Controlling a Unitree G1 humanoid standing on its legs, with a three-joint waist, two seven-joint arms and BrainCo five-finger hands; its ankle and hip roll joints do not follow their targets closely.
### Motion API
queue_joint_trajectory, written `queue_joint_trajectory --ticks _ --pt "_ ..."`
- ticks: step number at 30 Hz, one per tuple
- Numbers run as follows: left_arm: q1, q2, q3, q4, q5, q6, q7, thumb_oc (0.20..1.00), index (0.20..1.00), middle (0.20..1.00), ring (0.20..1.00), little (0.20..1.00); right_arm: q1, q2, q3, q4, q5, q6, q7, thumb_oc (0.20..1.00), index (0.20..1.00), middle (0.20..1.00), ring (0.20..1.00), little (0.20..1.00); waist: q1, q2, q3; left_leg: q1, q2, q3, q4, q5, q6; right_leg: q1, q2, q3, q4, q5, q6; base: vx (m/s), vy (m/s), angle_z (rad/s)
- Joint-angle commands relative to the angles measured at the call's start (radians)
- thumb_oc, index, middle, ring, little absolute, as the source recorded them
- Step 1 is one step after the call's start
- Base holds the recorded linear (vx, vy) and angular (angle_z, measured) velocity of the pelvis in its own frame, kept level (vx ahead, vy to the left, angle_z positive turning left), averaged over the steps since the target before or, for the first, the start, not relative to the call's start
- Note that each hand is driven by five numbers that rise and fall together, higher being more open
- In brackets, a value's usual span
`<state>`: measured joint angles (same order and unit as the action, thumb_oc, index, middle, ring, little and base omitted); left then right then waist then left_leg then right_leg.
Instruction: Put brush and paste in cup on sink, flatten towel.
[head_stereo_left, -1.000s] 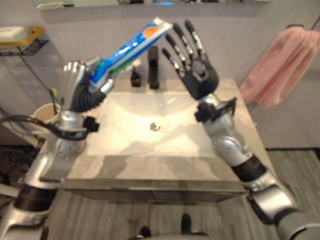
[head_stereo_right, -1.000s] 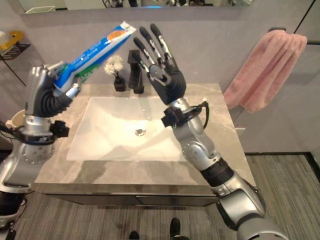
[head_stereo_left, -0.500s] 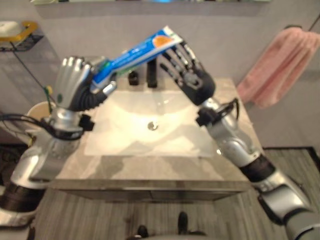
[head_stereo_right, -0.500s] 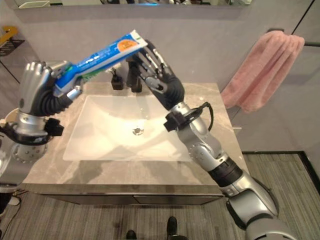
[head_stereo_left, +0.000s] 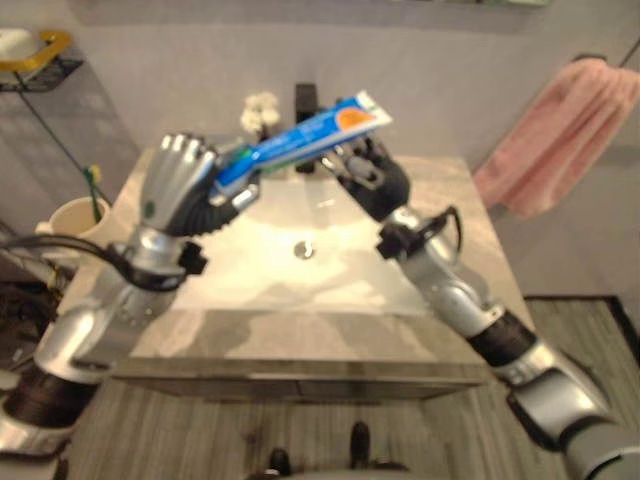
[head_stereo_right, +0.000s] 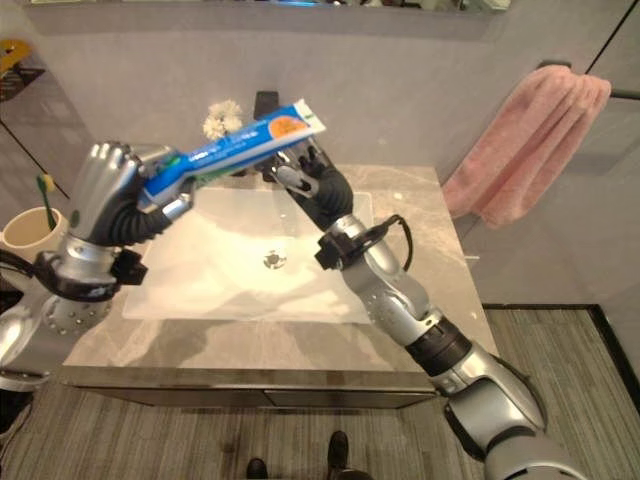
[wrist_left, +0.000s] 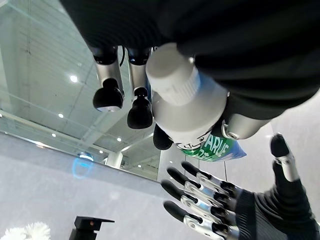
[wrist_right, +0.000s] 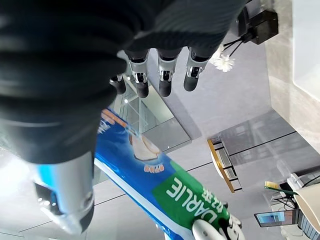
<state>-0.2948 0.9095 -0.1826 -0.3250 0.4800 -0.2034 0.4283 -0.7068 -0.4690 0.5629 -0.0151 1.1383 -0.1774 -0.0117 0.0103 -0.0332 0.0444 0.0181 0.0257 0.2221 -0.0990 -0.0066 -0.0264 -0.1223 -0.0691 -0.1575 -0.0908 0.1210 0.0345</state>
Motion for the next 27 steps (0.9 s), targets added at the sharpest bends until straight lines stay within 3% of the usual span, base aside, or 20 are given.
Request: queue_joint_trajectory --ticks 1,16,19,21,22,23,24,27 --pt "-0.139 0.037 -0.028 -0.066 -0.01 -0.012 0.022 0.2 0.2 0.2 0.2 0.2 -0.148 0.048 -0.013 0.034 -0.004 -0.055 -0.007 1.0 1.0 1.0 1.0 1.0 0.02 -0.026 -0.02 -0.018 0.015 -0.061 0.012 -0.071 0.015 0.126 -0.065 -0.044 0.004 -0.116 0.07 0.0 0.0 0.0" --pt "-0.14 -0.034 -0.079 -0.072 -0.038 -0.028 0.013 0.2 0.2 0.2 0.2 0.2 -0.231 0.182 -0.024 0.061 -0.04 -0.11 -0.033 1.0 1.0 1.0 1.0 1.0 0.025 -0.019 -0.022 -0.004 0.012 -0.065 0.012 -0.077 0.021 0.14 -0.064 -0.043 0.004 -0.124 0.065 0.01 -0.001 0.0" --pt "-0.139 -0.069 -0.092 -0.072 -0.061 -0.033 0.014 0.2 0.2 0.2 0.2 0.2 -0.253 0.246 -0.033 0.07 -0.057 -0.137 -0.045 1.0 1.0 1.0 1.0 1.0 0.027 -0.014 -0.025 0.003 0.012 -0.067 0.012 -0.078 0.024 0.147 -0.064 -0.041 0.004 -0.128 0.062 0.01 -0.005 0.0" --pt "-0.139 -0.074 -0.092 -0.069 -0.063 -0.033 0.016 0.2 0.2 0.2 0.2 0.2 -0.255 0.254 -0.036 0.072 -0.063 -0.141 -0.05 0.834 0.834 0.834 0.834 0.834 0.026 -0.013 -0.025 0.004 0.012 -0.067 0.012 -0.078 0.024 0.148 -0.064 -0.04 0.004 -0.128 0.061 0.0 0.0 0.0" --pt "-0.14 -0.08 -0.093 -0.068 -0.064 -0.033 0.018 0.2 0.2 0.2 0.2 0.2 -0.255 0.261 -0.036 0.07 -0.068 -0.143 -0.053 0.583 0.583 0.583 0.583 0.583 0.026 -0.013 -0.026 0.004 0.012 -0.067 0.012 -0.078 0.025 0.148 -0.063 -0.04 0.004 -0.128 0.06 0.0 0.0 0.0" --pt "-0.141 -0.083 -0.093 -0.067 -0.063 -0.034 0.018 0.2 0.2 0.2 0.2 0.2 -0.255 0.266 -0.036 0.068 -0.07 -0.144 -0.053 0.583 0.583 0.583 0.583 0.583 0.026 -0.012 -0.027 0.004 0.012 -0.066 0.012 -0.079 0.025 0.148 -0.063 -0.04 0.004 -0.129 0.06 0.0 0.0 0.0" --pt "-0.143 -0.09 -0.094 -0.067 -0.066 -0.035 0.021 0.2 0.2 0.2 0.2 0.2 -0.256 0.269 -0.035 0.057 -0.078 -0.148 -0.056 0.2 0.2 0.2 0.2 0.2 0.026 -0.012 -0.029 0.005 0.012 -0.066 0.012 -0.079 0.025 0.149 -0.062 -0.041 0.004 -0.13 0.06 0.0 0.0 0.0" --pt "-0.143 -0.095 -0.095 -0.068 -0.067 -0.033 0.022 0.2 0.2 0.2 0.2 0.2 -0.257 0.269 -0.034 0.047 -0.085 -0.148 -0.059 0.2 0.2 0.2 0.2 0.2 0.025 -0.011 -0.029 0.008 0.012 -0.067 0.012 -0.08 0.025 0.151 -0.062 -0.04 0.004 -0.131 0.06 0.0 0.0 0.0"
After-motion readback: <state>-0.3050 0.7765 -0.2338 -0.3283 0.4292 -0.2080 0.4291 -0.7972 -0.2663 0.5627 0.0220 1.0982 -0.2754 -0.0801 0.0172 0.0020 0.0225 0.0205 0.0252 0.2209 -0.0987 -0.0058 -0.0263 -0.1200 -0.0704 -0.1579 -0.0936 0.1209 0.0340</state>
